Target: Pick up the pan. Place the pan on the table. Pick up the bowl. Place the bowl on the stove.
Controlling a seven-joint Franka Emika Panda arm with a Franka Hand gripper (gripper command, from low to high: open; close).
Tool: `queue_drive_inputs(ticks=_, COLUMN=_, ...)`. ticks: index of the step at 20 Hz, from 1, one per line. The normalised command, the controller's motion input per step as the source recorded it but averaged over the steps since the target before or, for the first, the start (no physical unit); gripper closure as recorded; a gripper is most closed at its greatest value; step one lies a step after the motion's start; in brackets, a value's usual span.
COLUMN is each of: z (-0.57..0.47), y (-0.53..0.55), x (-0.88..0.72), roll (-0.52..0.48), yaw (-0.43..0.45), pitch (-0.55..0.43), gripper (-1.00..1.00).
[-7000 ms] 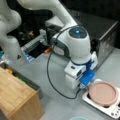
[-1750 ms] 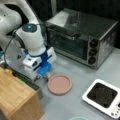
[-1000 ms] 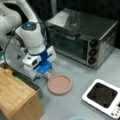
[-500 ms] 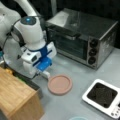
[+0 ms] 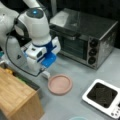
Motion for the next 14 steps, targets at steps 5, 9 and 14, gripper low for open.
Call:
queue_drive_inputs(ticks=5, z=0.49, y=0.12, x=0.56, roll=-0.01, yaw=-0.098, pitch=0.449, gripper=-1.0)
queue_drive_inputs(ticks=9, z=0.3, y=0.07, x=0.5, roll=-0.03, yaw=-0.086, pitch=0.388, gripper=-1.0)
queue_drive_inputs(ticks=14, z=0.25, y=-0.05, x=0.47, roll=-0.042, yaw=-0.056, pitch=0.315, gripper=-1.0)
